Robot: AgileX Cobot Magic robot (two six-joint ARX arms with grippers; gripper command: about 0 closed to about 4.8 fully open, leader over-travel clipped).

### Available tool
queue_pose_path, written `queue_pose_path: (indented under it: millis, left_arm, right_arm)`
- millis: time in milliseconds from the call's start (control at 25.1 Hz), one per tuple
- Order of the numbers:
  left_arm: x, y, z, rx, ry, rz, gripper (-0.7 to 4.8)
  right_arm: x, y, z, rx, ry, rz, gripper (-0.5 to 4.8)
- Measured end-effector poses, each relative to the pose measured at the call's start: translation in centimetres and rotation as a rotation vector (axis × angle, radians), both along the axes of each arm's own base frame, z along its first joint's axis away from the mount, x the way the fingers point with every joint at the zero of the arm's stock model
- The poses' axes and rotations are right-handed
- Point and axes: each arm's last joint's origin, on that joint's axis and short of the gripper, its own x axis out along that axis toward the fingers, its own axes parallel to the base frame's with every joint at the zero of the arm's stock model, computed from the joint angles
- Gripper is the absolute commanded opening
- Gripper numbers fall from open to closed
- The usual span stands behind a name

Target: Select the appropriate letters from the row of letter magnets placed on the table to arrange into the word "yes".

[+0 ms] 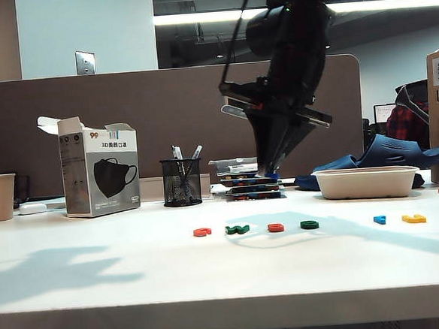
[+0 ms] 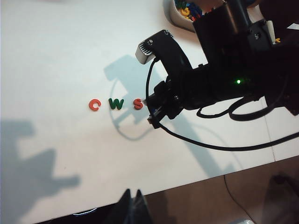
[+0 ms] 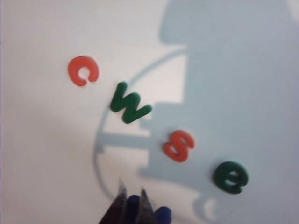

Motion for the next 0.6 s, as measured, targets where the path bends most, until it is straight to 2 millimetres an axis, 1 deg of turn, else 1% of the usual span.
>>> queue_pose_path:
  millis: [40,159,239,278,438,557,597]
  left_arm:
    - [0.0,0.0,0.0,0.000,0.000,0.000,-0.05]
    - [0.0,0.0,0.0,0.000,0.000,0.000,-0.05]
    - [0.0,0.0,0.0,0.000,0.000,0.000,-0.05]
    - [0.0,0.0,0.0,0.000,0.000,0.000,-0.05]
    - [0.0,0.0,0.0,0.000,0.000,0.000,-0.05]
    - [0.0,0.0,0.0,0.000,0.000,0.000,-0.05]
    - [0.0,0.0,0.0,0.000,0.000,0.000,-0.05]
  right_arm:
    - [-0.2,0.2,0.1,0.001,0.006,-0.015,-0.03]
    - [-1.2,1.6,0.5,-0.042,-0.011,-0.050,-0.03]
    - [-2.1,2.6,0.7,-0.091,-0.026,-0.055,-0.03]
    - [-2.8,3.6,0.6,-0.117,-0.031,-0.057,-0.03]
    - [-3.9,5.8,0.6,-0.091,-0.047,-0.075,-0.03]
    - [-4.4,6.7,-0.3,-0.068,-0.051,-0.092,-0.03]
    - [-4.9,7.0,-1.3,-0.078,-0.031,-0.096,-0.03]
